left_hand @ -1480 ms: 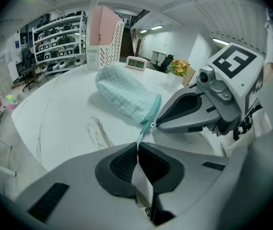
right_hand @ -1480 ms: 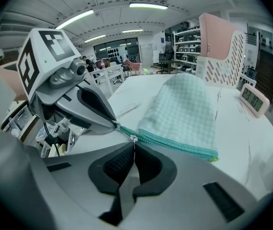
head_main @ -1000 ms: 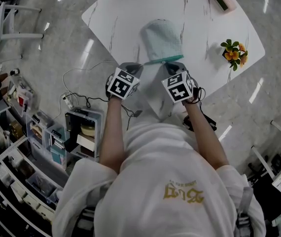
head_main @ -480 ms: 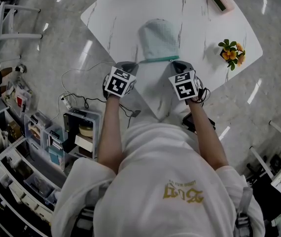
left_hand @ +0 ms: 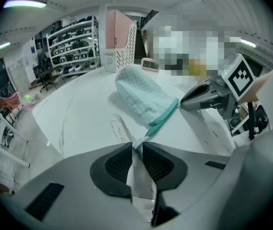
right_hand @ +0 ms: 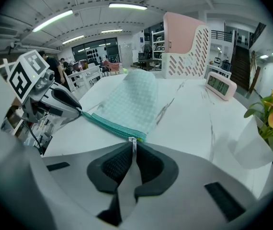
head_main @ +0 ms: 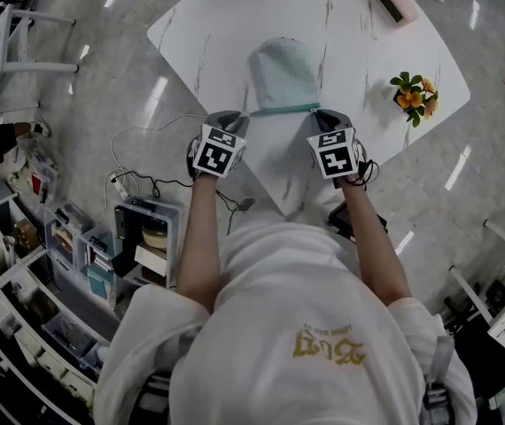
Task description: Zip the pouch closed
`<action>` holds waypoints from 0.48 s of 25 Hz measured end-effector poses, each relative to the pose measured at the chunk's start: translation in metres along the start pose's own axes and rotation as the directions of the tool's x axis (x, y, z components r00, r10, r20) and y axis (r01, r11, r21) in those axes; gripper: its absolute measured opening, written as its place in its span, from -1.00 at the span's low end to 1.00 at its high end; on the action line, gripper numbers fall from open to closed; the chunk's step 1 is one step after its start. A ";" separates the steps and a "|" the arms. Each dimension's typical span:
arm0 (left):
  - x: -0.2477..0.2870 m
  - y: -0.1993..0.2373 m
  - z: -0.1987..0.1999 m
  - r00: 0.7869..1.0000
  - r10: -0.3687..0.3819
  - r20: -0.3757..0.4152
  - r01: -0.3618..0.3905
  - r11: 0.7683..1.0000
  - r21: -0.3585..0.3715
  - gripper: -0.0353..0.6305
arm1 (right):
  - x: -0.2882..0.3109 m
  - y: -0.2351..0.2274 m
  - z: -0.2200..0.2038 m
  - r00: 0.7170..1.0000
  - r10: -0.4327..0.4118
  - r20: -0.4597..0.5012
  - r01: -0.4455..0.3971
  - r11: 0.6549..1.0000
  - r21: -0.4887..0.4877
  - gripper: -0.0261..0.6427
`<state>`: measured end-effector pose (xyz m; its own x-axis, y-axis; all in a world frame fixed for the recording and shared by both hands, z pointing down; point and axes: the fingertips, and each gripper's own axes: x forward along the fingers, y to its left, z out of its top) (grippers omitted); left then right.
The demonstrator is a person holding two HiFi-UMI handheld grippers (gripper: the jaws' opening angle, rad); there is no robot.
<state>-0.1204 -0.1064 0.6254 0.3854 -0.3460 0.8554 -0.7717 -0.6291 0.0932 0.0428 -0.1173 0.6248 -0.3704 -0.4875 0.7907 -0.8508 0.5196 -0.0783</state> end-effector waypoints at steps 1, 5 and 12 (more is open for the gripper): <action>-0.002 0.001 0.002 1.000 0.013 0.011 -0.013 1.000 -0.005 -0.61 | -0.001 0.000 0.001 1.000 0.002 0.005 -0.002 1.000 0.011 -0.79; -0.006 0.002 0.005 0.999 0.028 0.044 -0.027 0.999 -0.039 -0.44 | -0.005 0.001 0.007 1.000 0.011 0.020 -0.011 1.000 0.021 -0.69; -0.030 -0.008 0.028 0.980 0.048 0.195 -0.030 0.995 -0.095 -0.59 | -0.032 -0.014 0.013 0.993 -0.060 0.097 0.049 0.992 0.114 -0.69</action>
<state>-0.1117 -0.1098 0.5846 0.4395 -0.5051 0.7428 -0.8273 -0.5497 0.1157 0.0622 -0.1181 0.5932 -0.3533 -0.5834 0.7313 -0.9046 0.4122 -0.1081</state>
